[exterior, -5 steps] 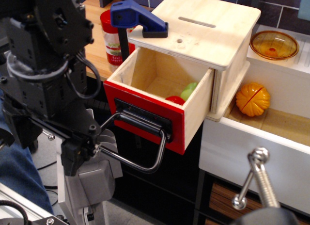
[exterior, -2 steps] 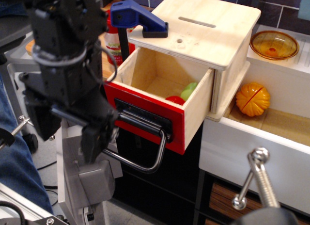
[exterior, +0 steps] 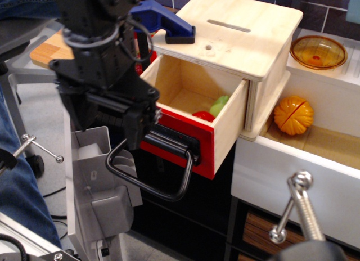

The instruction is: Close drawer of box

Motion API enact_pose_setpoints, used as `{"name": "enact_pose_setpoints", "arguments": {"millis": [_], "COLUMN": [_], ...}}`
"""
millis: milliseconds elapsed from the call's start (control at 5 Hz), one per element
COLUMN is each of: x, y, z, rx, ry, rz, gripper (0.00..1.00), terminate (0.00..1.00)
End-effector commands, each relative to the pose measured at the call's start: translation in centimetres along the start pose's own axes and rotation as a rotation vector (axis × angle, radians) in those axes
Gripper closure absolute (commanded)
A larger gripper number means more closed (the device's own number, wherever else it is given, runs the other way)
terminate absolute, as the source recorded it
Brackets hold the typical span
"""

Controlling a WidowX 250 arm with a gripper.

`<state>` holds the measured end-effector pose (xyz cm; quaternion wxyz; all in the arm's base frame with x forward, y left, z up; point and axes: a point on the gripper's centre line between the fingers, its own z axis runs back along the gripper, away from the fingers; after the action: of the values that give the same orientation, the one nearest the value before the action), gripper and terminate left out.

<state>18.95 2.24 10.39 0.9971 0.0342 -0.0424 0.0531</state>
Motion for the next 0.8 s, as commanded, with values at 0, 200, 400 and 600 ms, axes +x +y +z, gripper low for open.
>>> {"name": "enact_pose_setpoints", "arguments": {"millis": [0,200,400,600], "x": [1.7,2.7,3.9,6.3], "y": [-0.5,-0.8,-0.9,-1.4], "z": [-1.3,-1.6,-2.0,-2.3], "rx": [0.067,0.058,0.064,0.09], "ry": [-0.02,-0.011,-0.057,-0.081], "rz": [0.015,0.029,0.045,0.057], "gripper": [0.0,0.0,0.0,0.0], "terminate": [0.0,0.0,0.0,0.0]}}
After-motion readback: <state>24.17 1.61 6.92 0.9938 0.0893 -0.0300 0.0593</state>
